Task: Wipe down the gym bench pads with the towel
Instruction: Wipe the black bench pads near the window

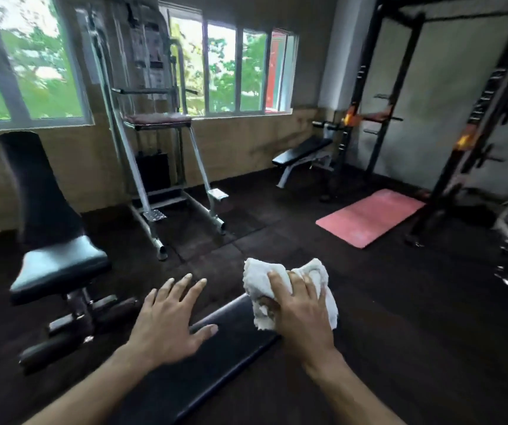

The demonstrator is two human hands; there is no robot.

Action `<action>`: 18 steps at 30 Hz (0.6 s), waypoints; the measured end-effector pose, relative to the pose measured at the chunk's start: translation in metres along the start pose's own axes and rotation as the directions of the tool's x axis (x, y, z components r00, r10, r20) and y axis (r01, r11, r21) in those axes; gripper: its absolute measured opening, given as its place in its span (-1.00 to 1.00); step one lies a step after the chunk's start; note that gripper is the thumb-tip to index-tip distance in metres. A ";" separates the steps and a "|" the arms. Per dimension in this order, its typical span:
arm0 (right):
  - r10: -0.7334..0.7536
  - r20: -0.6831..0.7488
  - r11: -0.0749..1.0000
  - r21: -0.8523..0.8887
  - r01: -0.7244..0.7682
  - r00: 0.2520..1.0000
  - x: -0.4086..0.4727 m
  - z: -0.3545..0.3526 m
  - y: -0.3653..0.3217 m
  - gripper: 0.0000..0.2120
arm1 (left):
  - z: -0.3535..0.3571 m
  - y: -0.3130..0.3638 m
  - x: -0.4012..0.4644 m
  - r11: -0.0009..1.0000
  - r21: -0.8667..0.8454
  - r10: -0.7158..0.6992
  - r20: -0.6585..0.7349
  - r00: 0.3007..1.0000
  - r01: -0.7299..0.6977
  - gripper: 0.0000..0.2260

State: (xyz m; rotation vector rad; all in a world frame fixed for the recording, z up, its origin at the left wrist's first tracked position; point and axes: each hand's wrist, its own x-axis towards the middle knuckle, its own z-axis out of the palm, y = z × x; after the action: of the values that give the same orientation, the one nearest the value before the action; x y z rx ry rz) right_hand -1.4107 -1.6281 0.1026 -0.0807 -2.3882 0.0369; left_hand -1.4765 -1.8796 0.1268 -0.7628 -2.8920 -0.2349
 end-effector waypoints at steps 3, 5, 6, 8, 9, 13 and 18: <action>0.102 0.012 0.992 -0.070 -0.101 0.995 -0.022 -0.038 0.093 -0.49 | 0.018 0.107 0.046 0.989 -0.073 0.133 0.005 0.991 -0.132 -0.12; 0.185 0.009 0.974 -0.136 -0.183 0.983 -0.039 -0.063 0.160 -0.48 | 0.030 0.186 0.073 0.963 -0.096 0.249 -0.021 0.968 -0.250 -0.16; 0.233 0.018 0.958 -0.177 -0.226 0.972 -0.047 -0.076 0.191 -0.43 | 0.037 0.223 0.084 0.949 -0.113 0.293 -0.030 0.956 -0.294 -0.17; 0.336 0.043 0.918 -0.238 -0.317 0.941 -0.065 -0.104 0.251 -0.35 | 0.049 0.295 0.104 0.922 -0.147 0.361 0.002 0.933 -0.357 -0.14; 0.370 0.029 0.900 -0.259 -0.351 0.928 -0.073 -0.116 0.278 -0.37 | 0.055 0.326 0.113 0.905 -0.168 0.398 0.006 0.917 -0.391 -0.13; 0.451 -0.026 0.838 -0.331 -0.434 0.892 -0.097 -0.149 0.378 -0.55 | 0.078 0.438 0.159 0.833 -0.196 0.530 0.013 0.848 -0.518 -0.10; 0.526 -0.077 0.780 -0.354 -0.516 0.847 -0.101 -0.143 0.473 -0.54 | 0.105 0.531 0.220 0.767 -0.182 0.629 0.017 0.778 -0.616 -0.14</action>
State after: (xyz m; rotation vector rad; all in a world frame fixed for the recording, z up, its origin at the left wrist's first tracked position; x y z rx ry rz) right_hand -1.2162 -1.1632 0.1146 -0.9278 -2.2964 -0.1455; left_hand -1.4113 -1.2991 0.1231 -1.7391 -2.5061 -0.3699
